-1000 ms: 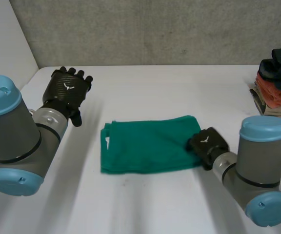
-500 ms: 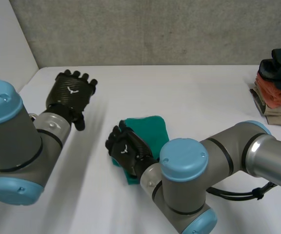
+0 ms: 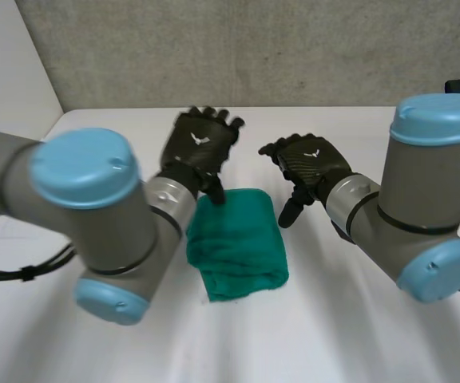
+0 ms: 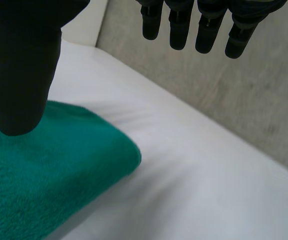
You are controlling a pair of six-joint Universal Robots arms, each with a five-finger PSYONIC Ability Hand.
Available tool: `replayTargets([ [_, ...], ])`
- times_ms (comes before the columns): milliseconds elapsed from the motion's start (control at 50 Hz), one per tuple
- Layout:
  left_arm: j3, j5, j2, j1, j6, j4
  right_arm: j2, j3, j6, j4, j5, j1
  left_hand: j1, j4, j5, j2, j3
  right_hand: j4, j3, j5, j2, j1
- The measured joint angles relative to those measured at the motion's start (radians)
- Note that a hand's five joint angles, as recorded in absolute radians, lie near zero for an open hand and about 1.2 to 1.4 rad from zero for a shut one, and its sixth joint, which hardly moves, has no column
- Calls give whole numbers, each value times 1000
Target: Fold the laundry.
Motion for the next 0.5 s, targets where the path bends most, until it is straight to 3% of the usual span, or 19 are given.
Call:
replayTargets([
  [200,129,-91,-218,-18,-28,-116,175,-158,127,134,-38,-6,0,0,0,0,0,0,0,0,0,0],
  [340,96,-172,-234,-21,-91,-232,257,-222,156,188,-67,4,0,0,0,0,0,0,0,0,0,0],
  [500,23,-198,-204,-26,-174,-326,313,-239,85,211,-63,7,0,0,0,0,0,0,0,0,0,0],
])
